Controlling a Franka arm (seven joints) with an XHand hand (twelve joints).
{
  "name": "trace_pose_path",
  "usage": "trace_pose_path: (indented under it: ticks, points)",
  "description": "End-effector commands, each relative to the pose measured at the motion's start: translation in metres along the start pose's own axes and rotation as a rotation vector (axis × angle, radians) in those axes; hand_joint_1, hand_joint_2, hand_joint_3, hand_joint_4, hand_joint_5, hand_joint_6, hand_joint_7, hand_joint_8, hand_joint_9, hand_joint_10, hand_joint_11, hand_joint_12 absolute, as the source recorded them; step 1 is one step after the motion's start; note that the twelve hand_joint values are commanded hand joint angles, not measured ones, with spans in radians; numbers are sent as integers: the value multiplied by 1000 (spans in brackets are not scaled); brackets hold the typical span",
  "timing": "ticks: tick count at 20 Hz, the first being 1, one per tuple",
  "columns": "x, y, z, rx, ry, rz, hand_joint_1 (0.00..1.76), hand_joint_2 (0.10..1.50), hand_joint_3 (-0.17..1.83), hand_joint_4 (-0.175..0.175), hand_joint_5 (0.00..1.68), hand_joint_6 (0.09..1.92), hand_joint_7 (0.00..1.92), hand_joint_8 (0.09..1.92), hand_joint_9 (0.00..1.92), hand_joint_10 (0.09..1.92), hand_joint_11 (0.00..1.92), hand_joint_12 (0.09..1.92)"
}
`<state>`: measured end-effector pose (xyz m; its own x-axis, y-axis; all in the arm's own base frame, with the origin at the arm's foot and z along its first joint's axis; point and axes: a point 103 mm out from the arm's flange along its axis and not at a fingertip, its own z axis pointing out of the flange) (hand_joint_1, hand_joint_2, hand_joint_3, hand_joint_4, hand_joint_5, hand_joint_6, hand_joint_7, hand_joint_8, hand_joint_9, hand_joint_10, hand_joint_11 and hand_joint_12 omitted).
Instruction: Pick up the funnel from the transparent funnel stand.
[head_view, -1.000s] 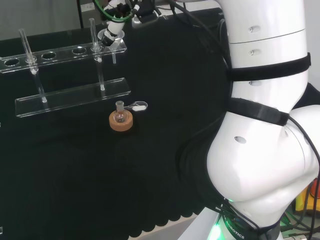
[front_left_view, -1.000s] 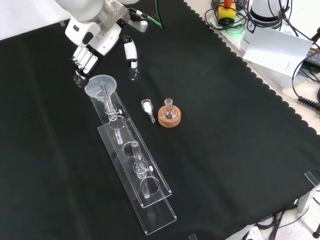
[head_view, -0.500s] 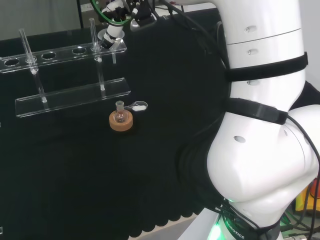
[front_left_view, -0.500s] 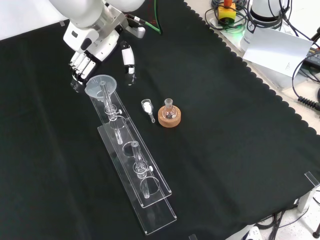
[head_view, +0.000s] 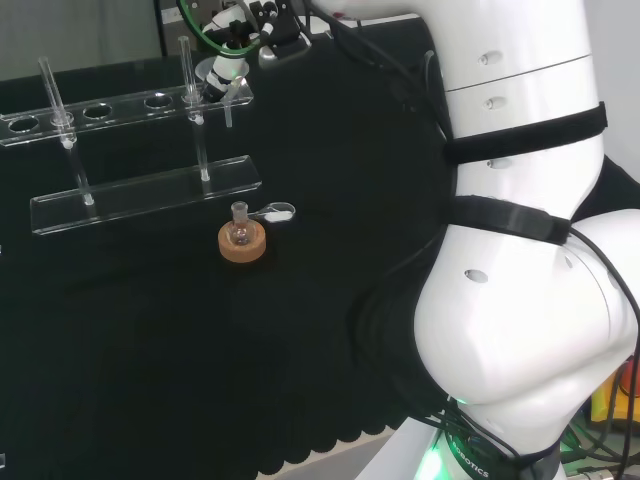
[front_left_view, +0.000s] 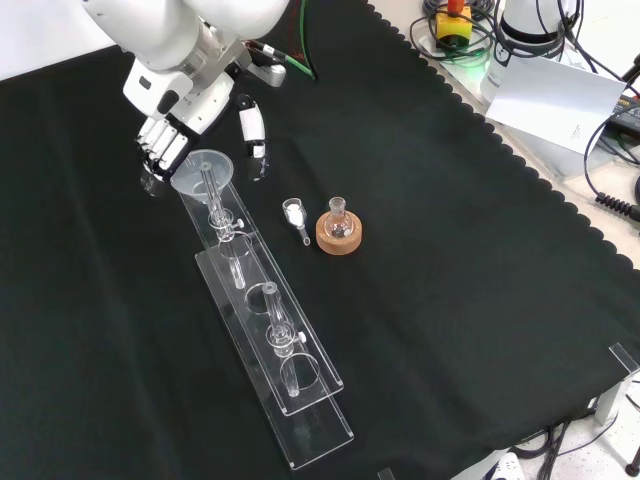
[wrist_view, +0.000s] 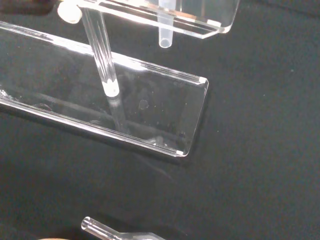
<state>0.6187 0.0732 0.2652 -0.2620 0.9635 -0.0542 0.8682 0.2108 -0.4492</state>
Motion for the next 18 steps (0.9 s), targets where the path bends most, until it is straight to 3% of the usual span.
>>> trace_pose_path:
  ticks: [1, 18]
  points:
    - [1, 1, 1, -4, -3, 5, 619, 717, 255, -40, 0, 87, 0, 439, 72, 874, 106, 1521]
    - [3, 8, 6, -8, -65, 11, 674, 699, 340, -52, 69, 87, 74, 708, 506, 697, 126, 1482]
